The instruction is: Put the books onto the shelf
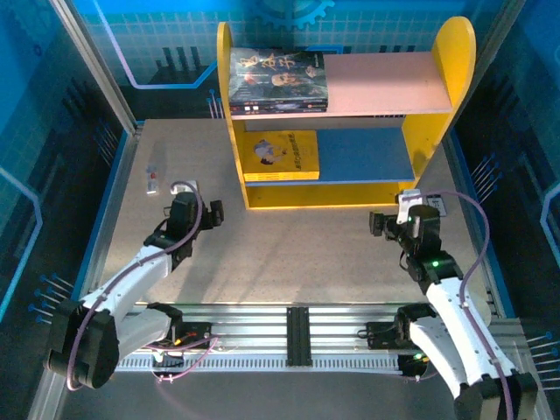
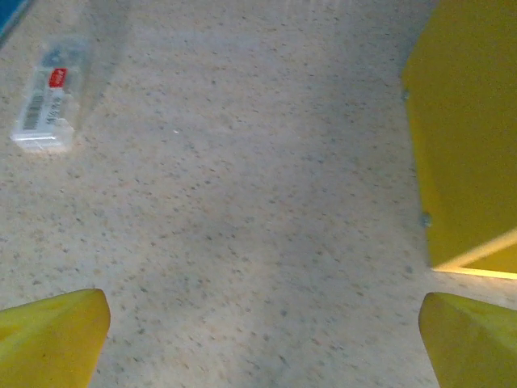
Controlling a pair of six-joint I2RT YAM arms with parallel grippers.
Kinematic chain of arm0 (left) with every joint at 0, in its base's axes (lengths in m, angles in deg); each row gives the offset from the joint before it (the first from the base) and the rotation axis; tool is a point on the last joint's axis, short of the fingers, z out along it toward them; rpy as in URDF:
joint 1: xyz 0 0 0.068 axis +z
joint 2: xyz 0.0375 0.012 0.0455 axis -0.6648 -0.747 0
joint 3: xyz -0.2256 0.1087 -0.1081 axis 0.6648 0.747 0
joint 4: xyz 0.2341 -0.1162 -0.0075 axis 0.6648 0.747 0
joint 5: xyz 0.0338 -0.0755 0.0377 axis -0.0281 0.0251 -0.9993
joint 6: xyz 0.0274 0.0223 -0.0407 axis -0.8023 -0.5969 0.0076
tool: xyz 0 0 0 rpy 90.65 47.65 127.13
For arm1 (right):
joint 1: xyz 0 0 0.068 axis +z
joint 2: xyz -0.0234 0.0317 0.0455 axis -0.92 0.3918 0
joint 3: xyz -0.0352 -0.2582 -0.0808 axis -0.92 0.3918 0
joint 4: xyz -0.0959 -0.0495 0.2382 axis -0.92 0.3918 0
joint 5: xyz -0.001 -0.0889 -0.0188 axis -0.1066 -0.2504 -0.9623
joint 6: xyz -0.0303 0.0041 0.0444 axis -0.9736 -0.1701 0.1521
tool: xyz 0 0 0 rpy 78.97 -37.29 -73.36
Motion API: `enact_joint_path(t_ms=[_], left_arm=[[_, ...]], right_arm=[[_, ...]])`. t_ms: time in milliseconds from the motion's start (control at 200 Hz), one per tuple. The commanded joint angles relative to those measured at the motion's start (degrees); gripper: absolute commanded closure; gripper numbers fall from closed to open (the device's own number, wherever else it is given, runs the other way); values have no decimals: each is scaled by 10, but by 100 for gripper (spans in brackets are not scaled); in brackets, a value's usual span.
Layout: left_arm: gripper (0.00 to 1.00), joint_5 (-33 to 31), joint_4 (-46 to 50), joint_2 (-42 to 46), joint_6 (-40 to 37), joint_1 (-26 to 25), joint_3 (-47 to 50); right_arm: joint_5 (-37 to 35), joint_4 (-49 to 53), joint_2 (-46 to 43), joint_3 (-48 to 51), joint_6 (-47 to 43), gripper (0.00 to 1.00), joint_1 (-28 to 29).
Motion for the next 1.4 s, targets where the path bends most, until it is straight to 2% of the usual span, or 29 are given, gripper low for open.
enact_joint_path(t_ms=[0, 90, 165, 365, 420, 500, 525, 570, 630, 696, 776, 856, 946, 986, 1041, 1396], left_arm=[[1, -39, -209, -18, -56, 33, 57], [0, 21, -246, -57, -33, 91, 66], [1, 41, -299, -102, -37, 114, 73], [1, 76, -423, -187, -73, 130, 70], [1, 102, -449, -216, -72, 138, 72], [1, 130, -545, -264, -87, 138, 96], [0, 133, -572, -273, -92, 138, 104], [1, 139, -552, -261, -85, 140, 107], [1, 131, -568, -268, -85, 140, 106], [1, 128, -526, -263, -82, 139, 89], [0, 139, -521, -265, -88, 139, 85], [1, 139, -522, -266, -89, 138, 84], [1, 138, -519, -266, -89, 138, 82], [1, 137, -519, -266, -89, 138, 83], [1, 138, -519, -266, -89, 138, 83], [0, 156, -504, -267, -105, 132, 73]], right_arm=[[14, -199, 6, 53, -28, 0, -14], [39, -226, 55, 56, -37, 0, -39], [69, -281, 97, 63, -37, 0, -57], [112, -458, 232, 86, -7, 0, -82], [124, -497, 274, 84, 0, 0, -85], [148, -588, 341, 94, 10, 0, -85], [167, -585, 343, 90, 2, 0, -88], [164, -574, 340, 86, -14, 0, -84], [157, -667, 374, 113, -23, 0, -83], [163, -749, 428, 130, -19, 0, -85], [178, -867, 506, 141, -19, 0, -85], [174, -773, 471, 121, -19, 0, -90], [199, -669, 474, 61, -29, 0, -88], [149, -614, 472, 36, -46, 0, -63], [115, -605, 474, 29, -55, 0, -43], [117, -604, 474, 29, -56, 0, -43]])
